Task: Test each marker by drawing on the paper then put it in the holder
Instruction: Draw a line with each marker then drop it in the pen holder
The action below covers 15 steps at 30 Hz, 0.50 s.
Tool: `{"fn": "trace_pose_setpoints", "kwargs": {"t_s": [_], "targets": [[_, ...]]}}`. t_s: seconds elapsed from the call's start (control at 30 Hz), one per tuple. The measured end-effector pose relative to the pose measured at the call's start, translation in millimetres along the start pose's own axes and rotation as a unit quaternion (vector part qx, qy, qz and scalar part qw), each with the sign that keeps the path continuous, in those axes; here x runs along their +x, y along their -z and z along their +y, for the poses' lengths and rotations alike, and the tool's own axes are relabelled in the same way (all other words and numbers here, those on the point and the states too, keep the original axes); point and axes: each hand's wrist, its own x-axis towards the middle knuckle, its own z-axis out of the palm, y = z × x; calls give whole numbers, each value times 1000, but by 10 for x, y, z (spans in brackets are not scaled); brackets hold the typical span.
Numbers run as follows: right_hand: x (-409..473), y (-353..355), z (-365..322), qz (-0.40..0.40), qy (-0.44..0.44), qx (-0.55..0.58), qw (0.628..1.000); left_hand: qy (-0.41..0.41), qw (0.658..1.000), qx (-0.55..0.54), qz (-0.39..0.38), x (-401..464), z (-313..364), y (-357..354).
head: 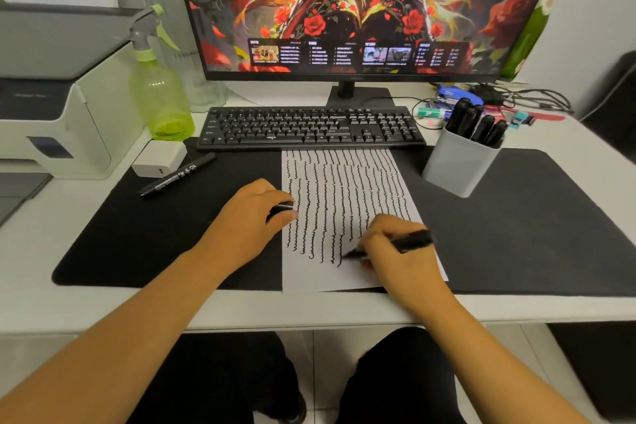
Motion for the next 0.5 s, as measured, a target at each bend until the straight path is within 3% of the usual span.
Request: {"fn": "trace_pose_setpoints", "kwargs": {"t_s": [0.1,0.17,0.3,0.5], "targets": [[5,128,-88,115,24,91,989,-24,999,-7,26,-52,57,75],[13,184,-174,143,38,127,981,-60,997,-19,51,-102,143,176],[-13,125,-341,104,43,140,984,-153,985,-69,45,-203,362,324],[-33,-17,-483,62,59,133,987,-170,981,-97,-9,-265,583,417]]}}
